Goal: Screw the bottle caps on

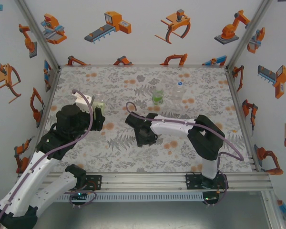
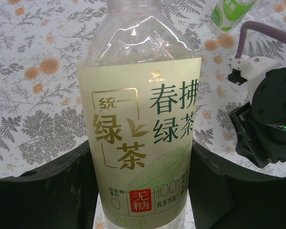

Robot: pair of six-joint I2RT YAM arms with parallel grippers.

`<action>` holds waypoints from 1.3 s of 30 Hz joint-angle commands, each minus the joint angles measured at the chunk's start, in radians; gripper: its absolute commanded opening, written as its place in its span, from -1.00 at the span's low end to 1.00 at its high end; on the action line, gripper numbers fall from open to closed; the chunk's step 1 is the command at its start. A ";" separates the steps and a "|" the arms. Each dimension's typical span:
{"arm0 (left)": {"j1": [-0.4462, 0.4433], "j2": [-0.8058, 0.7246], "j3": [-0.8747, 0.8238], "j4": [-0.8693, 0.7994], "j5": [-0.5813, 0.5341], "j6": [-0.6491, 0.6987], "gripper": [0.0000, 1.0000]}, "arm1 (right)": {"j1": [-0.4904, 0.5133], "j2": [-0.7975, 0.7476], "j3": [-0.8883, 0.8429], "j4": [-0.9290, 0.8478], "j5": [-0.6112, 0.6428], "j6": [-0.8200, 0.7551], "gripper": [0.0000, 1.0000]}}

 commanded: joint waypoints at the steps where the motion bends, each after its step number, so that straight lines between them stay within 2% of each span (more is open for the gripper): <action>1: 0.008 0.000 -0.006 0.018 0.021 -0.015 -1.00 | 0.002 0.012 0.006 0.001 0.015 0.016 -0.08; 32: 0.012 -0.021 -0.024 0.024 0.045 -0.016 -1.00 | -0.003 0.026 -0.028 0.033 0.025 0.016 -0.28; 39: 0.013 -0.025 -0.025 0.029 0.079 0.008 -1.00 | -0.003 0.005 -0.042 0.038 0.032 0.012 -0.44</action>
